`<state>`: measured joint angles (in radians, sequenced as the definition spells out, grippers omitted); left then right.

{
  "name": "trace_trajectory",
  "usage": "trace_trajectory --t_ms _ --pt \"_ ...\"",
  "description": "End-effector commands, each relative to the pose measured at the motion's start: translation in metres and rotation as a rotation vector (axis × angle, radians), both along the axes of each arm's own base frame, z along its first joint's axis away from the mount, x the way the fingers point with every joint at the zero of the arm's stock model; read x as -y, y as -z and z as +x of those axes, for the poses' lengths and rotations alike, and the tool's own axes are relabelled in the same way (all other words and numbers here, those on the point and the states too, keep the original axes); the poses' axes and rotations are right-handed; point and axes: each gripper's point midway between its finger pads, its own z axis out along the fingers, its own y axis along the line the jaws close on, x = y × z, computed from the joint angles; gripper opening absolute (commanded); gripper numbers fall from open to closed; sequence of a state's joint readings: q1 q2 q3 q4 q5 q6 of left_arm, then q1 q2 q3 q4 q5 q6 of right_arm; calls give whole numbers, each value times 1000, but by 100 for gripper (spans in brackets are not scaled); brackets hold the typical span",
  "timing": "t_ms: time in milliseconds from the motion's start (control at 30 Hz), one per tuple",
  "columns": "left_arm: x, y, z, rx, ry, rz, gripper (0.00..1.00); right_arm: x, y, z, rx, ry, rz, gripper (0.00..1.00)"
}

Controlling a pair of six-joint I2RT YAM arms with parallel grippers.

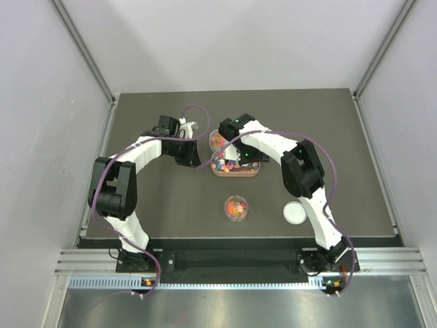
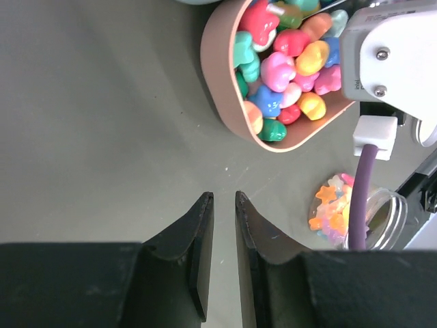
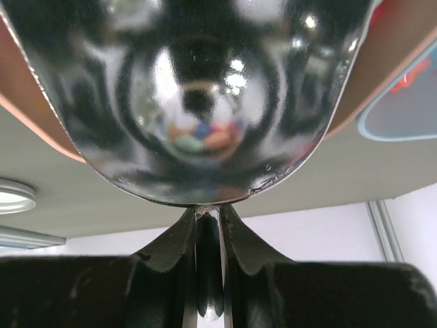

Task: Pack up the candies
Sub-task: Scoop the fake candies from the storage box.

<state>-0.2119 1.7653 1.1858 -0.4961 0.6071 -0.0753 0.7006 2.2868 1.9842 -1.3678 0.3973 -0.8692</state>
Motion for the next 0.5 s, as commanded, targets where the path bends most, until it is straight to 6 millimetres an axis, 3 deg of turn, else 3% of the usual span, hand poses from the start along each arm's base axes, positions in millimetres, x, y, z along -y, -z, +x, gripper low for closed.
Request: trace_trajectory --t_ms 0,200,467 --pt "0 -13 8 90 7 -2 25 -5 -7 -17 -64 -5 -25 0" --pt "-1 5 8 50 10 18 25 -16 0 -21 -84 20 20 0" --pt "-3 14 13 40 0 37 25 -30 14 -34 -141 103 114 0"
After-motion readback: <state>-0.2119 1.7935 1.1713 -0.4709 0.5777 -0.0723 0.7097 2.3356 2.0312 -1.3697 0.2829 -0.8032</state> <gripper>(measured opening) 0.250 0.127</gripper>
